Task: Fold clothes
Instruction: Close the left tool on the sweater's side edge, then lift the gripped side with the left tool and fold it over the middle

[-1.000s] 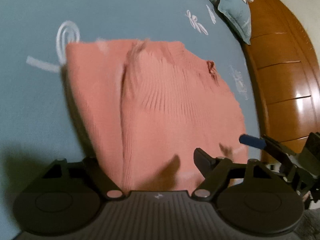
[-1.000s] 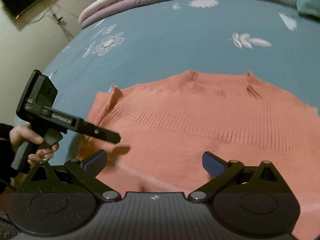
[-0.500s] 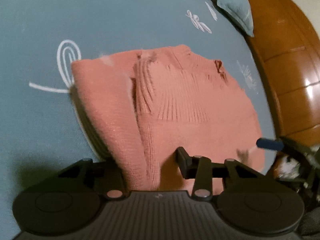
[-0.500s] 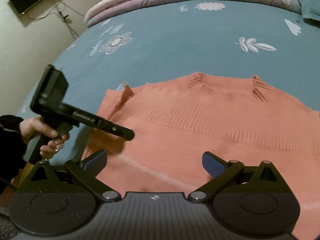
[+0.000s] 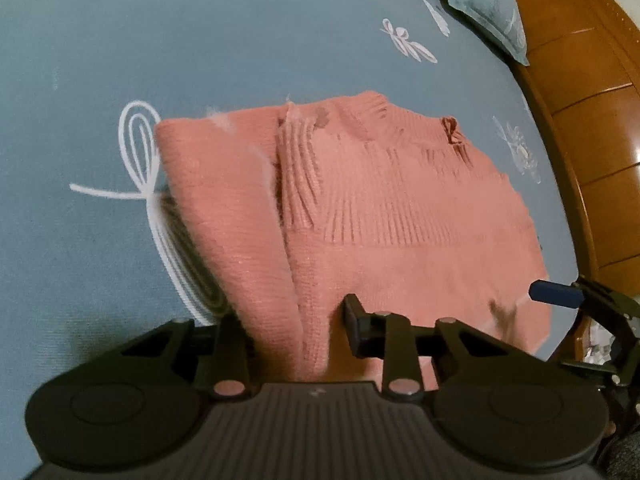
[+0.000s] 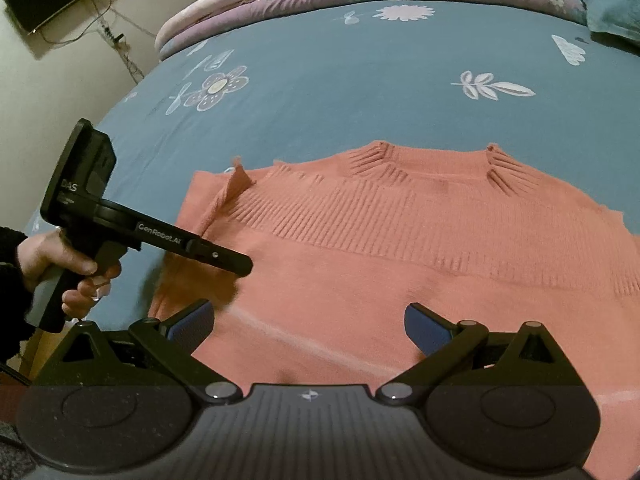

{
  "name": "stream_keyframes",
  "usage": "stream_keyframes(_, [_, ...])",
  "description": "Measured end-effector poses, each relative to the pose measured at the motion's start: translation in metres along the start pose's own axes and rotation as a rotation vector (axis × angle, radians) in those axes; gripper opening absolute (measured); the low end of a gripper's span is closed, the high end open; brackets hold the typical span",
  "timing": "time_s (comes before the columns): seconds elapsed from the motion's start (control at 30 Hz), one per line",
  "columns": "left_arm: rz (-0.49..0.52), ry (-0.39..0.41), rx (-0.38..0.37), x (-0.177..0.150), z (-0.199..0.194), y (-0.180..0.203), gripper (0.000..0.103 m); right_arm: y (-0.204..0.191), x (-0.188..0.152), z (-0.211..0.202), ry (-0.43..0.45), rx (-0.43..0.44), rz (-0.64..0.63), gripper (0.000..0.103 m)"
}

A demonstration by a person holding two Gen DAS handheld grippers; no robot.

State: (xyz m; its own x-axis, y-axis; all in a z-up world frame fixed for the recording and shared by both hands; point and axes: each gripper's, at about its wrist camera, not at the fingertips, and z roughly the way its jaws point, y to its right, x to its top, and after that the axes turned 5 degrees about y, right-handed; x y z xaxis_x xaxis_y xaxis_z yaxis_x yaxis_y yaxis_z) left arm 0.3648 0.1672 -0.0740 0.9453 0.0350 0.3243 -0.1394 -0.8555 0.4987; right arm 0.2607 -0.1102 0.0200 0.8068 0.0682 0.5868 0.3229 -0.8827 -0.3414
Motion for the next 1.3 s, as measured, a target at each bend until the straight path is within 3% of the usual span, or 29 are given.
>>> stream_keyframes(0.33, [0.078, 0.005, 0.061, 0.007, -0.021, 0.045, 0.025, 0.017, -0.009, -0.023, 0.041, 0.025, 0.011, 0.103])
stream_keyframes(0.5, [0.085, 0.034, 0.068, 0.010, -0.035, 0.070, 0.022, 0.030, -0.016, -0.036, 0.058, 0.047, 0.013, 0.103])
stream_keyframes(0.53, [0.085, 0.039, 0.069, 0.010, -0.037, 0.075, 0.016, 0.032, -0.017, -0.039, 0.060, 0.053, 0.015, 0.103])
stream_keyframes(0.83, [0.100, 0.083, 0.092, 0.014, -0.047, 0.113, 0.015, 0.055, -0.025, -0.059, 0.085, 0.080, 0.023, 0.103])
stream_keyframes(1.3, [0.116, 0.103, 0.023, 0.022, -0.047, 0.162, 0.015, 0.080, -0.037, -0.078, 0.130, 0.091, 0.067, 0.103])
